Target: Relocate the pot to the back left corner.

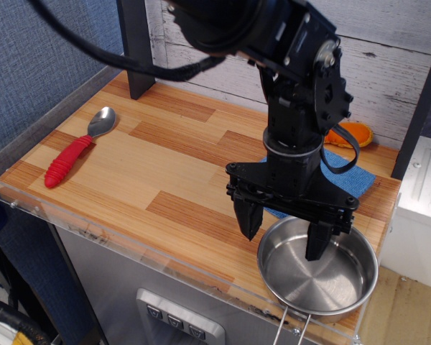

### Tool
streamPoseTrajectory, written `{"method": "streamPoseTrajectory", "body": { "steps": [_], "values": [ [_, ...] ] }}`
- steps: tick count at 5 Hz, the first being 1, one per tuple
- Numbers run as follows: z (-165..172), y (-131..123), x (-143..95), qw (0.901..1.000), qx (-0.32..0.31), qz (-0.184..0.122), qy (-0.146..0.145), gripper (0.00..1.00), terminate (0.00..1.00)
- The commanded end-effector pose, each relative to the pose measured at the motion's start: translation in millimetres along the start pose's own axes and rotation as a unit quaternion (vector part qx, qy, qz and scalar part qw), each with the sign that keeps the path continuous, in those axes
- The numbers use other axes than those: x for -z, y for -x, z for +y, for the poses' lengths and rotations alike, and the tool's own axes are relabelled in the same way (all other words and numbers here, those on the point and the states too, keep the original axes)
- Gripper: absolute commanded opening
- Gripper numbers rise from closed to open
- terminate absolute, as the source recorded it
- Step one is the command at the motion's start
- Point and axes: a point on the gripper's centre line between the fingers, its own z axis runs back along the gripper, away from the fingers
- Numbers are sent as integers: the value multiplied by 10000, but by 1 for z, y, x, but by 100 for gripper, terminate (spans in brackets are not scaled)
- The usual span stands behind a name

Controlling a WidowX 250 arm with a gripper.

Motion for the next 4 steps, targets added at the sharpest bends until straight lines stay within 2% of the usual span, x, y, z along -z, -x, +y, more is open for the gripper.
{"method": "streamPoseTrajectory", "body": {
  "steps": [1, 3, 4],
  "values": [
    [-3, -15, 10, 9998, 60, 120, -130, 100, 0],
    [-4, -10, 24, 9989, 303, 323, -176, 100, 0],
    [-3, -10, 21, 9986, 383, 325, -155, 0, 0]
  ]
}}
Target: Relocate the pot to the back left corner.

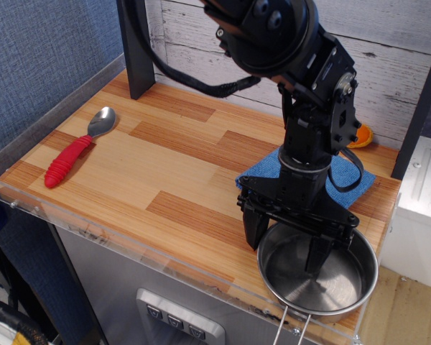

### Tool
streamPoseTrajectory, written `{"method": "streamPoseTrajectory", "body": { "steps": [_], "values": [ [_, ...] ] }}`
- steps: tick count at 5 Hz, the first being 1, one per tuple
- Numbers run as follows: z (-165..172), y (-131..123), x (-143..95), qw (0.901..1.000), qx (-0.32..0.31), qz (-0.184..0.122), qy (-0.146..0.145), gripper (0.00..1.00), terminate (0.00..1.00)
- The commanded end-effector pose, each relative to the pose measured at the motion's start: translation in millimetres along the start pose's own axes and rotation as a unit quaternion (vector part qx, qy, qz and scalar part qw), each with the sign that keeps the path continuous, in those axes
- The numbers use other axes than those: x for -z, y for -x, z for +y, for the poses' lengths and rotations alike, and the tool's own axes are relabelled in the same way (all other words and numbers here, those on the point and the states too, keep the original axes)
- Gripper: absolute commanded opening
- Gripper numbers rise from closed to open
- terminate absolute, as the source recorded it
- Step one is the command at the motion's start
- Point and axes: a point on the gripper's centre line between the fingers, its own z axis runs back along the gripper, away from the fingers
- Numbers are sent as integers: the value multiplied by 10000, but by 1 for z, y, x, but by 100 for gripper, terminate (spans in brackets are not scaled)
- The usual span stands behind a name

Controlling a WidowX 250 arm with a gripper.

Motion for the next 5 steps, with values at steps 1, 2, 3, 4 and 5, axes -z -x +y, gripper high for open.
{"method": "streamPoseTrajectory", "body": {
  "steps": [1, 2, 3, 4, 5],
  "values": [
    [-1, -1, -14, 9997, 156, -163, 83, 0, 0],
    [-2, -2, -16, 9996, 195, -193, 89, 0, 0],
    [-2, -2, -16, 9995, 244, -177, 77, 0, 0],
    [-3, -3, -19, 9994, 273, -198, 98, 0, 0],
    [-6, -5, -26, 9989, 318, -282, 204, 0, 0]
  ]
}}
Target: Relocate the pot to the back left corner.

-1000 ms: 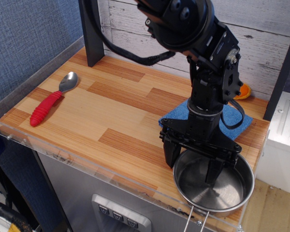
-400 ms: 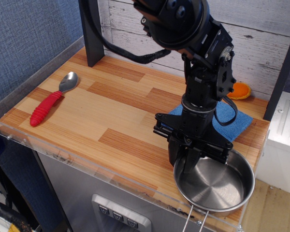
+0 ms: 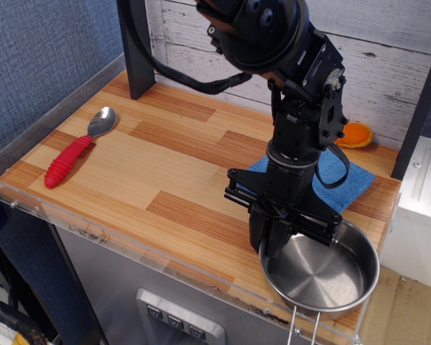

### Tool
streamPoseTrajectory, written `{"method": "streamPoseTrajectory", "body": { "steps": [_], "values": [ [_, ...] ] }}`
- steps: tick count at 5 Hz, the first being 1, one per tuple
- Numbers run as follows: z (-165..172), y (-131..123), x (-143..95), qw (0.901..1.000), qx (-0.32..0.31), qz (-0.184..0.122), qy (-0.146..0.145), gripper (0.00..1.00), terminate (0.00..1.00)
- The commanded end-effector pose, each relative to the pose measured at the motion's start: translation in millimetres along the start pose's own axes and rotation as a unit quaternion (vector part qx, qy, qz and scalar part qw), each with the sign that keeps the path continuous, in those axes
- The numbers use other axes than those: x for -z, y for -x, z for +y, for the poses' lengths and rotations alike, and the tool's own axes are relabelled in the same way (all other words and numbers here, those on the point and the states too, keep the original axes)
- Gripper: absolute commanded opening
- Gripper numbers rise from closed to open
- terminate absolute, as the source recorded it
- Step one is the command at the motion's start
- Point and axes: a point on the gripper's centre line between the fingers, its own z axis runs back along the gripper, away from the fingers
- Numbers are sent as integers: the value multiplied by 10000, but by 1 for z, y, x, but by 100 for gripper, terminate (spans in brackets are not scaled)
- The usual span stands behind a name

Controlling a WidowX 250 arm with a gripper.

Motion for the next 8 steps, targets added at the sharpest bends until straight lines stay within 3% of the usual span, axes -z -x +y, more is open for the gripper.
{"method": "streamPoseTrajectory", "body": {
  "steps": [1, 3, 5, 8],
  "values": [
    [-11, -12, -38, 9976, 113, -539, 410, 0, 0],
    [-18, -15, -77, 9932, 307, -885, 685, 0, 0],
    [-9, -10, -124, 9883, 176, -1350, 686, 0, 0],
    [55, -18, -168, 9753, -880, -1952, 537, 0, 0]
  ]
}}
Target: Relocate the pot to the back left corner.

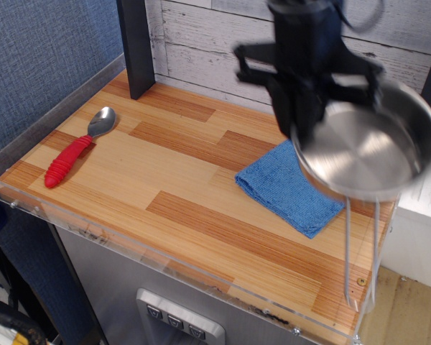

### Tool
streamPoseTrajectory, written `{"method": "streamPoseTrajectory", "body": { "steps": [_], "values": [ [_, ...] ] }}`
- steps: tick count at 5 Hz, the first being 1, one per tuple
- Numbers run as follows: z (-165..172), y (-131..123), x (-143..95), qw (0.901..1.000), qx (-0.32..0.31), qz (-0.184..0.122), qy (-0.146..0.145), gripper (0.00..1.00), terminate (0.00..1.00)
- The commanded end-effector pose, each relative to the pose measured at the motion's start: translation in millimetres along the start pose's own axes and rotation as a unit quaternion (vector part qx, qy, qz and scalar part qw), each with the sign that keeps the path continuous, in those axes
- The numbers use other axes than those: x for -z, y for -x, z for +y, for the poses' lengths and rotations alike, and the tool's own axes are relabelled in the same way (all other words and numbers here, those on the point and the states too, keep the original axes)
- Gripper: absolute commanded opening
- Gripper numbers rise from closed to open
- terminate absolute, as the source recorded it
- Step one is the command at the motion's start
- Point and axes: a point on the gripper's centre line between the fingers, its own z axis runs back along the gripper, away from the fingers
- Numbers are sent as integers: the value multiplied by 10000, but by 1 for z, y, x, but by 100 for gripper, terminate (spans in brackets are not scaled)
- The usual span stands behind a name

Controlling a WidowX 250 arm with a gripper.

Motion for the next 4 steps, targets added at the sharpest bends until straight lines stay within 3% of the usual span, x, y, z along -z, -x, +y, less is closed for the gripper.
{"method": "streamPoseTrajectory", "body": {
  "steps": [1, 3, 4],
  "values": [
    [49, -25, -35, 9949, -786, -611, -150, 0, 0],
    [102, -44, -30, 9849, -1556, -669, -353, 0, 0],
    [128, -45, -17, 9797, -1892, -473, -459, 0, 0]
  ]
}}
